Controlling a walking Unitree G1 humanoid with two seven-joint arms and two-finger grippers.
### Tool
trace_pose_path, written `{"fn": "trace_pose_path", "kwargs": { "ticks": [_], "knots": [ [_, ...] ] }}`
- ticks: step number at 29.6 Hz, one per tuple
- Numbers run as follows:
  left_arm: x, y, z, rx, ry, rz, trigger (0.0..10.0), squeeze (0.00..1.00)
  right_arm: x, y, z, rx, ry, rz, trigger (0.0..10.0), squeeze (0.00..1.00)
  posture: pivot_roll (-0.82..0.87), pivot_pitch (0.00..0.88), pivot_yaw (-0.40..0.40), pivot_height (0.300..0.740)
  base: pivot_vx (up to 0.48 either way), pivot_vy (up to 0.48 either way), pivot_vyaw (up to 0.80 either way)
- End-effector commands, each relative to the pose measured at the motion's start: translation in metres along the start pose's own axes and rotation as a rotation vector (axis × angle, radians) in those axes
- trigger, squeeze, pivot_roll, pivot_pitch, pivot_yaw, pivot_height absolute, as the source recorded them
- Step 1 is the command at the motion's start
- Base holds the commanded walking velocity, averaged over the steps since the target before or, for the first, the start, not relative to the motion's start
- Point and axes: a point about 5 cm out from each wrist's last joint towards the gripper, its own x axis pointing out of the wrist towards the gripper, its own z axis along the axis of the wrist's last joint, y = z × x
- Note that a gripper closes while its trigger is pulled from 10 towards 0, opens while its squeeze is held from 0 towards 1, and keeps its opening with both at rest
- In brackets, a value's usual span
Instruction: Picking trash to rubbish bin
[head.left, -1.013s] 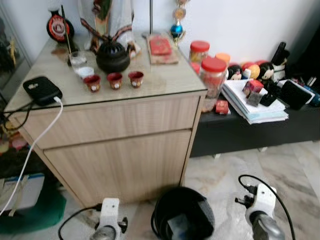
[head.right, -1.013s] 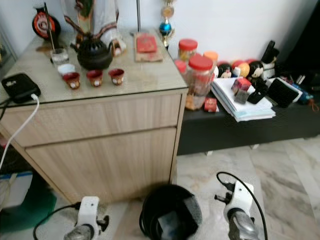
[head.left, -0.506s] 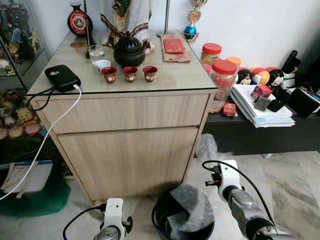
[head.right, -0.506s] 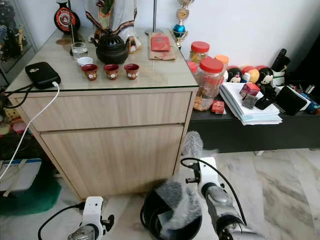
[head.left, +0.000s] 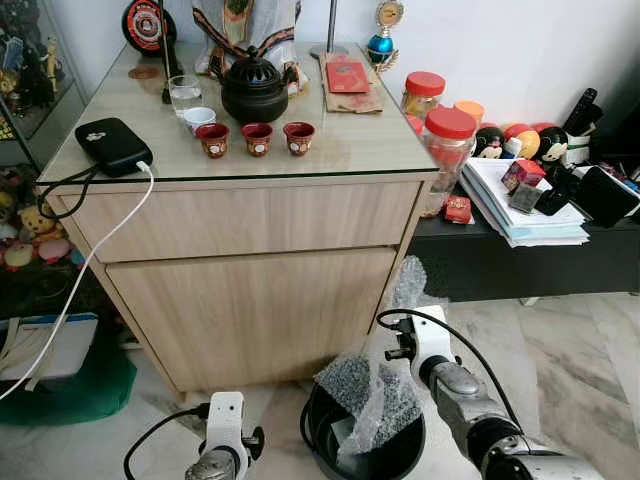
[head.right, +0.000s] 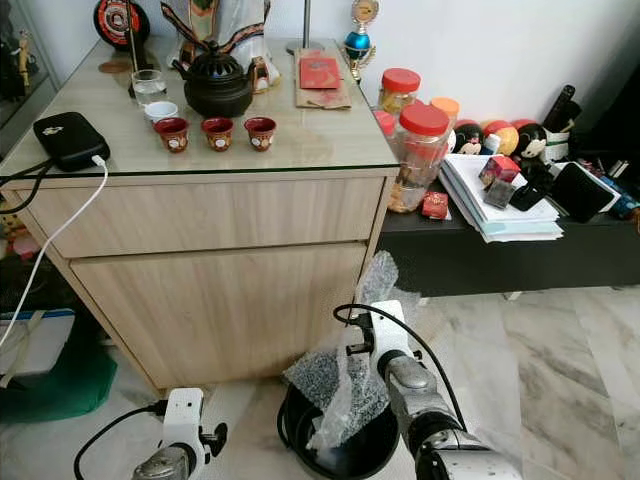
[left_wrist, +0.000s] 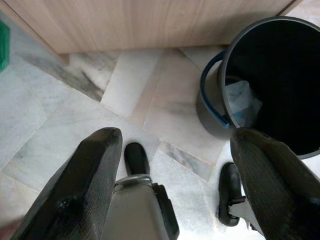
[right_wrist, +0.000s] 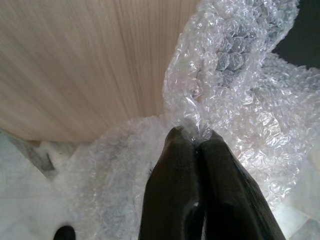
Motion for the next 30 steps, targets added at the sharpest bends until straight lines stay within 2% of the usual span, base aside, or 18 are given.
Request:
{"fn": "trace_pose_path", "kwargs": {
  "ticks": [1, 8, 10, 11, 12, 13, 30],
  "knots": [
    [-0.001, -0.002, -0.004, -0.002, 0.010, -0.009, 10.0, 0.00, -0.002, -0.004, -0.006, 0.025, 0.019, -0.027, 10.0, 0.00, -0.08, 0.048, -0.109, 0.740, 0.000, 0.000, 0.00],
    [-0.001, -0.001, -0.005, -0.003, 0.013, -0.007, 10.0, 0.00, -0.002, -0.010, -0.003, 0.048, 0.002, -0.060, 10.0, 0.00, -0.08, 0.053, -0.113, 0.740, 0.000, 0.000, 0.00],
    [-0.001, -0.001, -0.005, -0.003, 0.014, -0.006, 10.0, 0.00, -0.002, -0.012, -0.001, 0.048, -0.004, -0.072, 10.0, 0.52, -0.08, 0.053, -0.113, 0.740, 0.000, 0.000, 0.00],
    [-0.001, -0.001, -0.005, -0.003, 0.015, -0.006, 10.0, 0.00, -0.002, -0.013, -0.001, 0.048, -0.007, -0.077, 10.0, 0.69, -0.08, 0.053, -0.113, 0.740, 0.000, 0.000, 0.00],
    [-0.001, -0.001, -0.006, -0.003, 0.015, -0.006, 10.0, 0.00, -0.002, -0.013, 0.000, 0.047, -0.009, -0.080, 10.0, 0.69, -0.08, 0.053, -0.113, 0.740, 0.000, 0.000, 0.00],
    [-0.001, -0.001, -0.006, -0.003, 0.016, -0.006, 10.0, 0.00, -0.002, -0.015, 0.001, 0.061, -0.015, -0.084, 10.0, 1.00, -0.08, 0.053, -0.113, 0.740, 0.000, 0.000, 0.00],
    [-0.001, -0.001, -0.005, -0.001, 0.017, -0.008, 10.0, 0.00, -0.004, -0.024, 0.003, 0.078, -0.027, -0.130, 10.0, 1.00, -0.08, 0.054, -0.109, 0.740, 0.000, 0.000, 0.00]
  ]
}}
